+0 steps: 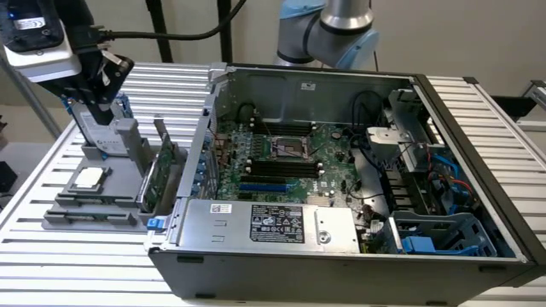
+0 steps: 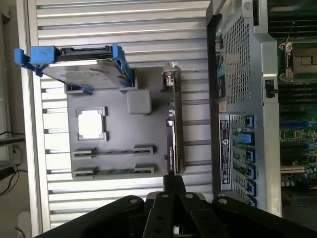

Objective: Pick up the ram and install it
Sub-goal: 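Reach for the ram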

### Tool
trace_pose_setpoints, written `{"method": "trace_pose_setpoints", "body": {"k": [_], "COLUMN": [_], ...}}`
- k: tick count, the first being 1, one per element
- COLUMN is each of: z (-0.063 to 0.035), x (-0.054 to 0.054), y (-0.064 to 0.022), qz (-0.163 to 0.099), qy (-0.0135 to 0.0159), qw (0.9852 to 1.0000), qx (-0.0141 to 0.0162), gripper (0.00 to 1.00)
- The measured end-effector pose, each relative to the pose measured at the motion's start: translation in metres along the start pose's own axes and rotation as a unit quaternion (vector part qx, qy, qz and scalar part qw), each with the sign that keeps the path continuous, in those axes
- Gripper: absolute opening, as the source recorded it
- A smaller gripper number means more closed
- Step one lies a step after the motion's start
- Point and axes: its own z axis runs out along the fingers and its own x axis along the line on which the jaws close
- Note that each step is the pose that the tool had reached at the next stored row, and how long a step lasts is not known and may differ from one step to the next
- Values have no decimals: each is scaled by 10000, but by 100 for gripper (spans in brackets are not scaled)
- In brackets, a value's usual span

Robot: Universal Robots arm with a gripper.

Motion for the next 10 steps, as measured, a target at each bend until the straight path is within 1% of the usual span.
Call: {"method": "trace_pose_setpoints", "body": {"k": [10], "z": [90], "x": [450], "y": [-99], "qz": [0], "qy": [0], "qw": [10000], "qx": [0], "gripper": [0]}}
